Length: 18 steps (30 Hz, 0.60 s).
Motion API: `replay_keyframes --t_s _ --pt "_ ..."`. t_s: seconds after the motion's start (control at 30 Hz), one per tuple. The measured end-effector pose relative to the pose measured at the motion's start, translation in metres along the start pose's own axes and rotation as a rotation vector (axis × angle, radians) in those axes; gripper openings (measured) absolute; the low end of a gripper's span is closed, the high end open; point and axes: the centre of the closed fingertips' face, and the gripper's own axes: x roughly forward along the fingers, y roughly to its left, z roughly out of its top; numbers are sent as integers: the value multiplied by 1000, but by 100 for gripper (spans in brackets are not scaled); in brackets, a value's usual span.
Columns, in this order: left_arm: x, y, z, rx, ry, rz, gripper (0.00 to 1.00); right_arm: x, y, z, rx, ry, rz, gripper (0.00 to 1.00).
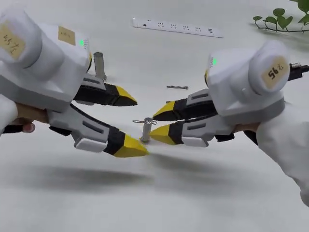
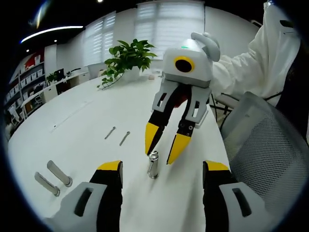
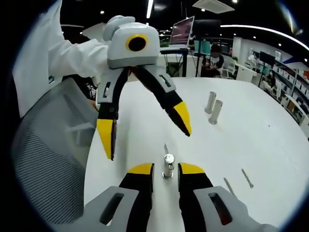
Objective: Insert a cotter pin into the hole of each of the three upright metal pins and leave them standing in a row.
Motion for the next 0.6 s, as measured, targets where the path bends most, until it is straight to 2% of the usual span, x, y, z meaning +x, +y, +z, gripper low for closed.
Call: replay_keyframes --t_s 0.07,0.17,0.27,0.33,0.43,0.6 --pt "-1 -1 3 -21 -44 21 74 3 1 2 11 -9 2 15" --pt "-3 -3 3 -75 -86 40 86 7 2 2 17 -9 3 14" --pt "-5 -2 -1 -99 -101 56 94 10 1 -1 19 -4 9 14" --pt "-6 -3 -4 -118 -108 62 99 12 1 -2 24 -1 10 13" --pt "-7 -7 -7 -136 -107 43 99 13 1 -3 26 4 10 12" --pt "-10 -8 -13 -133 -85 47 99 16 0 -4 28 13 15 10"
